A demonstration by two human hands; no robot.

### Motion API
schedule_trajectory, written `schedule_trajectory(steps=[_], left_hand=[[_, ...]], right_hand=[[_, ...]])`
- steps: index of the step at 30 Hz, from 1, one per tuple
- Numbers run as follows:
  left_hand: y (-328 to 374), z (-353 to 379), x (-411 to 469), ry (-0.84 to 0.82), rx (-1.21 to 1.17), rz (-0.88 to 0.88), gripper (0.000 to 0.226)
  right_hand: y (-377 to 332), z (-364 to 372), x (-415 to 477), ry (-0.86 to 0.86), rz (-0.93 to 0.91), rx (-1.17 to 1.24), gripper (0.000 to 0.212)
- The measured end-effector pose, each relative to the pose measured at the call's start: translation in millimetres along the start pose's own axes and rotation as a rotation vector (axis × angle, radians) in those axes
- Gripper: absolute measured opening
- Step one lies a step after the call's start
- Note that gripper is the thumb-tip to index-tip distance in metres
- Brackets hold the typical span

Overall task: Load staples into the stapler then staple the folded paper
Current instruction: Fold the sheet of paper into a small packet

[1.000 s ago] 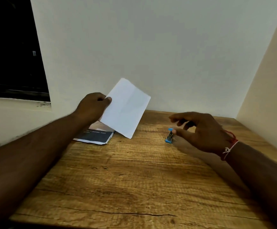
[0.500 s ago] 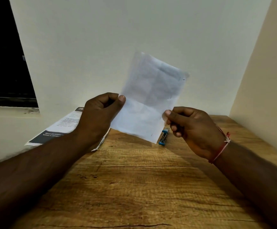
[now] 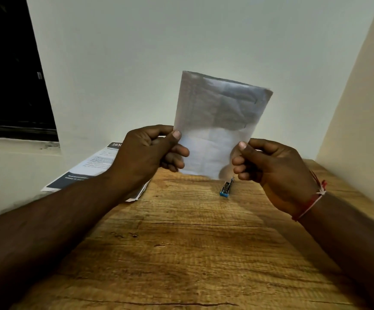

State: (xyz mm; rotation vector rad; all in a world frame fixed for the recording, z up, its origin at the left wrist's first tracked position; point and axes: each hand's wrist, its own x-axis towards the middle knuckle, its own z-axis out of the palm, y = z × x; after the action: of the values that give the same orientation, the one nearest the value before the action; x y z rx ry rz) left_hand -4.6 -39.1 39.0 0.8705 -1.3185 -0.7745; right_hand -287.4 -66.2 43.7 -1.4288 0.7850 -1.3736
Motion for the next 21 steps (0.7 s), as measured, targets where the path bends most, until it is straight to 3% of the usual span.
schedule_trajectory(steps=[7, 21], left_hand=[[-2.9, 3.3, -2.5, -0.031, -0.109, -0.022, 0.014], [2.3, 7.4, -7.7, 0.002, -0.125, 0.021, 0.019]], right_hand=[[0.5, 5.1, -3.5, -0.064, 0.058, 0.126, 0.029], [-1.5, 8.5, -4.6, 0.049, -0.139, 0.017, 0.03]])
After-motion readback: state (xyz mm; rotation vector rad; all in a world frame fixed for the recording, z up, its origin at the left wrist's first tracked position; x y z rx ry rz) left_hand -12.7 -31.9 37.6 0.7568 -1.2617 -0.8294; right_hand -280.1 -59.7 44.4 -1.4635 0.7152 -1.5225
